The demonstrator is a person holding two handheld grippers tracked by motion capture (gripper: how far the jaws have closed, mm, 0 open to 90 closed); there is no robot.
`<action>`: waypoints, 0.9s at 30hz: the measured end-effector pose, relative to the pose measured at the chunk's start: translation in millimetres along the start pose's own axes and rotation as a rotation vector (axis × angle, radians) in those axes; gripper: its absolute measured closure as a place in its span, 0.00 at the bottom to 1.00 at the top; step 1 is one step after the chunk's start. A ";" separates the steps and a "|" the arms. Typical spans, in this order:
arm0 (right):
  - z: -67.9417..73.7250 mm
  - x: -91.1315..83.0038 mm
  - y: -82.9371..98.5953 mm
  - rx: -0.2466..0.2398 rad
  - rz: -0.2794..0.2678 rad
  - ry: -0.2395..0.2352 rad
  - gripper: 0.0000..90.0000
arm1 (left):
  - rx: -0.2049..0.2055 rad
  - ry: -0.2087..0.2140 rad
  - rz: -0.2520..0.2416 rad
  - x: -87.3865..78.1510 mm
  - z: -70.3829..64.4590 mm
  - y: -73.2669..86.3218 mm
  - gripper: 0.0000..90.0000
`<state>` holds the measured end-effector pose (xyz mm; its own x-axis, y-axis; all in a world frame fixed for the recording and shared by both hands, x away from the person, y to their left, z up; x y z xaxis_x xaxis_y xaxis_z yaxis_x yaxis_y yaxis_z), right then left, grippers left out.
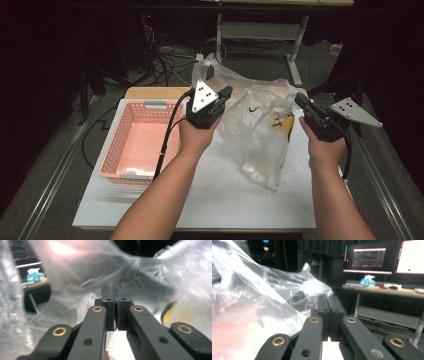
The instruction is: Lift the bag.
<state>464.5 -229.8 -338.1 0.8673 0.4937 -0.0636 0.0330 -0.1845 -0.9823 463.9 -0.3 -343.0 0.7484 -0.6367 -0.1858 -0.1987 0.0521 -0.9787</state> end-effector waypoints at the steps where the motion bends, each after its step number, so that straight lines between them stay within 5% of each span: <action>1: -0.5 1.6 4.3 0.003 0.013 0.001 1.00 | -0.004 0.000 0.009 -2.6 0.9 3.7 0.91; 12: -4.8 15.9 39.4 0.000 0.104 -0.006 1.00 | -0.049 -0.015 0.043 -48.3 1.9 36.9 0.67; 19: -8.2 17.1 57.9 -0.002 0.153 0.000 1.00 | -0.082 -0.006 0.074 -81.8 -10.4 58.7 0.52; 21: -9.9 17.1 64.3 0.000 0.171 -0.001 1.00 | -0.066 0.006 0.106 -85.3 -18.5 70.7 0.48; 27: -12.3 17.0 81.6 -0.004 0.214 0.002 1.00 | -0.114 0.097 0.209 -81.3 -47.1 120.1 0.32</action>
<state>488.0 -246.9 -417.1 0.8554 0.4416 -0.2707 -0.1501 -0.2888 -0.9456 349.4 21.5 -441.3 0.6207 -0.6921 -0.3683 -0.4168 0.1066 -0.9027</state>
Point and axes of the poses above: each handheld gripper's, and its own axes: x roughly forward along the jaws, y roughly out of its underside, z roughly to its left, the point moved 9 cm from there along x, roughly forward along the jaws, and after that the axes turned 9 degrees about -x, right-handed, at the moved point
